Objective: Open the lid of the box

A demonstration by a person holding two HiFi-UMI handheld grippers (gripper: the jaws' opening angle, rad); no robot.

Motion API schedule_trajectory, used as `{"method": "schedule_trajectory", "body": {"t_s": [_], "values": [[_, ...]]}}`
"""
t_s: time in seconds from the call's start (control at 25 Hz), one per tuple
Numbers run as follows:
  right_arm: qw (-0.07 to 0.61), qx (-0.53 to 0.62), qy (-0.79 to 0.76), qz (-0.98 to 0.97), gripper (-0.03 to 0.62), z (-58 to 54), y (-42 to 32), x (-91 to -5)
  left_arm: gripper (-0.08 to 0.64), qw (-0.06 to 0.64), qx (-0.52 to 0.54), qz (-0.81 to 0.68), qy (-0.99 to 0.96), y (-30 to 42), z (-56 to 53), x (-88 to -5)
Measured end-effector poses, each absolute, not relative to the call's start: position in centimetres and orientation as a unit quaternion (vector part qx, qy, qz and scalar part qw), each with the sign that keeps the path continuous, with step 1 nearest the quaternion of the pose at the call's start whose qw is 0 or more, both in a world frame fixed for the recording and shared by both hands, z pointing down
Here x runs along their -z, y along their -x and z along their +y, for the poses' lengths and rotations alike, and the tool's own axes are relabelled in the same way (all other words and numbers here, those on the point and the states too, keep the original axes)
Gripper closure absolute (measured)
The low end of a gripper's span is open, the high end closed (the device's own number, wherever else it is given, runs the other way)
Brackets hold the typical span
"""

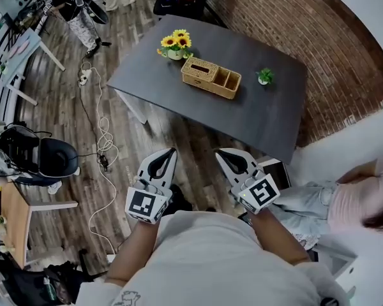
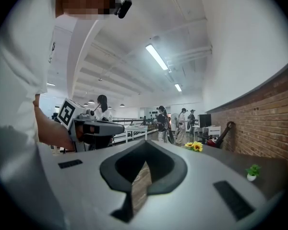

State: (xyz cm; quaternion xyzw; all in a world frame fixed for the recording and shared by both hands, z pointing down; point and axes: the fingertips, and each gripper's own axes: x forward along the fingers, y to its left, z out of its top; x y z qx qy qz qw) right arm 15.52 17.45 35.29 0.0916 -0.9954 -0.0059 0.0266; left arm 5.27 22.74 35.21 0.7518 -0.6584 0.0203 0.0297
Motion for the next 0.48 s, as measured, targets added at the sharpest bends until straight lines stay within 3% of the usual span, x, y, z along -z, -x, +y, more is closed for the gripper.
{"method": "schedule_trajectory", "body": {"t_s": [0.48], "values": [[0.054, 0.018, -0.115, -0.992, 0.586, 14.0, -6.0, -34.9, 0.548, 0.029, -0.003, -0.621, -0.783, 4.5, 18.7, -34.3]]}}
